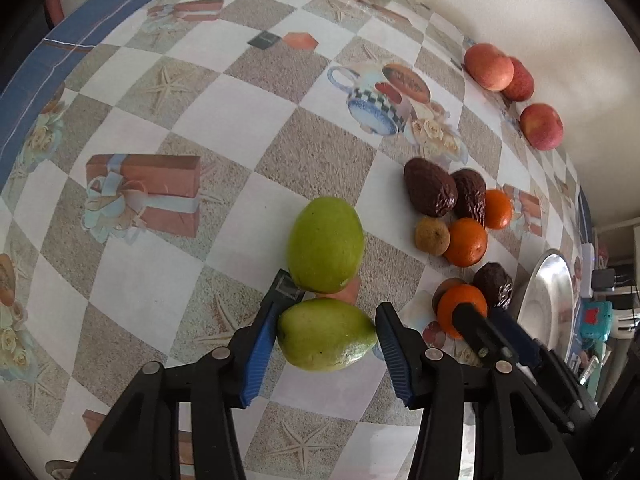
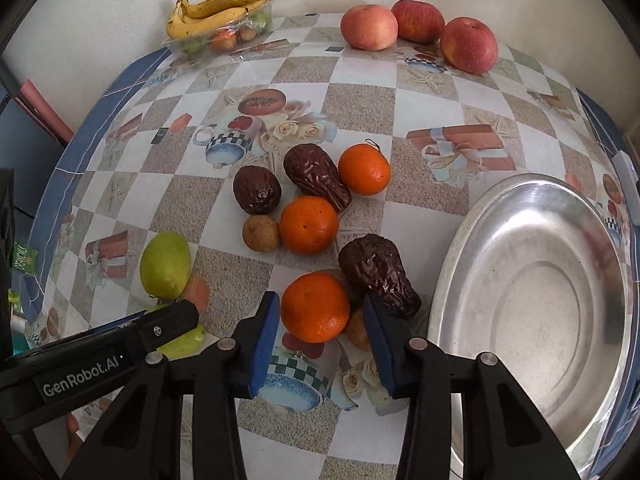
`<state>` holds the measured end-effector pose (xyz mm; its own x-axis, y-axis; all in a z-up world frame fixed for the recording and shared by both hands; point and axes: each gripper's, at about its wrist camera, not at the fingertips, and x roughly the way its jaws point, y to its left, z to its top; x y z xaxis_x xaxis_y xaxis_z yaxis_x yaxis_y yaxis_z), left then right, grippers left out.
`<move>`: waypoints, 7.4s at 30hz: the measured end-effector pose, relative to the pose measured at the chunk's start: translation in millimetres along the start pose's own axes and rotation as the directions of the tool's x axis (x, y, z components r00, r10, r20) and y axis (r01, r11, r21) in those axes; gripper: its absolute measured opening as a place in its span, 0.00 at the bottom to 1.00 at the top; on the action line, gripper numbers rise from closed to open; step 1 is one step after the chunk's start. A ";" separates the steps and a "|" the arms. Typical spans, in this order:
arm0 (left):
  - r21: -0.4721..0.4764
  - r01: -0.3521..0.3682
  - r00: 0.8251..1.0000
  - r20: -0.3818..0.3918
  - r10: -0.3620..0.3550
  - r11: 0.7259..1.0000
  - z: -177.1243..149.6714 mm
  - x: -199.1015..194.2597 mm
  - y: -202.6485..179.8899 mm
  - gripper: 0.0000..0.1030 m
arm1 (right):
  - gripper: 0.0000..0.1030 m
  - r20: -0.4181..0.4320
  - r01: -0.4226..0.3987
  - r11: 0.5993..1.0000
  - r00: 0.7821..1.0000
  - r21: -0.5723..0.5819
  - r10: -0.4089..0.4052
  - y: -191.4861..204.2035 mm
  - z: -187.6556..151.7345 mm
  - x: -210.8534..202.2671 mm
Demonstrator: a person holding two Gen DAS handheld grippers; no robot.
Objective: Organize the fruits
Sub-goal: 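Grasp a green pear with the left gripper while the right gripper grasps a tangerine, then carry the pear with the left gripper into the steel bowl while the right drops the tangerine there, then move the left gripper to the second green pear while the right approaches a dark date, then grasp the second green pear with the left gripper while the right grasps the dark date, then release the pear from the left gripper into the bowl while the right releases the date there, then withdraw both grippers from the bowl toward the remaining small brown fruits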
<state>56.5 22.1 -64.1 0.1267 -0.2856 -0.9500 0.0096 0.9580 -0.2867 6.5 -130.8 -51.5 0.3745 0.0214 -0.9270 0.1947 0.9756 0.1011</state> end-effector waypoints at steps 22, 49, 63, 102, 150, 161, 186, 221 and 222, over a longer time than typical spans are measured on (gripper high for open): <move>-0.046 0.032 0.996 0.079 -0.028 0.998 0.2 -22.9 8.9 0.52 | 0.36 0.001 0.043 0.993 0.999 -0.107 -0.044 19.5 -1.0 5.2; 0.380 0.059 0.992 0.079 -0.096 0.923 -18.5 -10.1 -170.7 0.52 | 0.36 0.117 0.074 0.924 0.985 0.376 -0.127 -119.5 7.8 -55.5; 0.424 0.045 0.996 0.052 -0.074 0.905 -27.7 1.9 -180.6 0.61 | 0.38 0.102 0.086 0.853 0.982 0.515 -0.160 -180.7 0.2 -62.6; -0.052 -0.280 0.935 0.214 0.284 0.959 44.9 -28.6 12.5 1.00 | 0.95 0.043 0.011 0.947 0.999 0.320 -0.026 -65.9 28.8 -16.0; -0.010 0.004 0.999 0.043 -0.004 1.000 25.0 1.1 -25.4 0.44 | 0.38 0.064 0.119 0.990 0.991 -0.069 -0.115 -3.2 24.6 -4.8; 0.063 0.117 0.985 0.117 -0.124 0.991 27.7 -21.3 -63.2 0.44 | 0.38 0.138 0.062 0.998 0.988 0.023 -0.065 -21.5 31.8 -36.6; 0.469 0.208 0.976 -0.042 -0.214 0.858 -57.7 6.2 -180.2 0.46 | 0.38 0.130 0.121 0.918 0.975 0.377 -0.182 -159.9 7.0 -79.5; 0.030 -0.059 0.990 0.126 0.055 0.998 1.6 -5.3 -75.9 0.79 | 0.54 0.026 0.168 0.957 0.983 0.237 -0.179 -116.6 10.5 -47.4; 0.029 -0.063 0.990 0.125 0.059 0.998 1.6 -5.2 -75.4 0.80 | 0.54 0.030 0.171 0.959 0.983 0.225 -0.182 -113.0 10.8 -47.9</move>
<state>56.7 -48.6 -37.3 0.2498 -0.2226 -0.9424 0.0301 0.9745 -0.2222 -23.6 -244.4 -14.6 0.3597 -0.1629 -0.9187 0.4544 0.8906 0.0200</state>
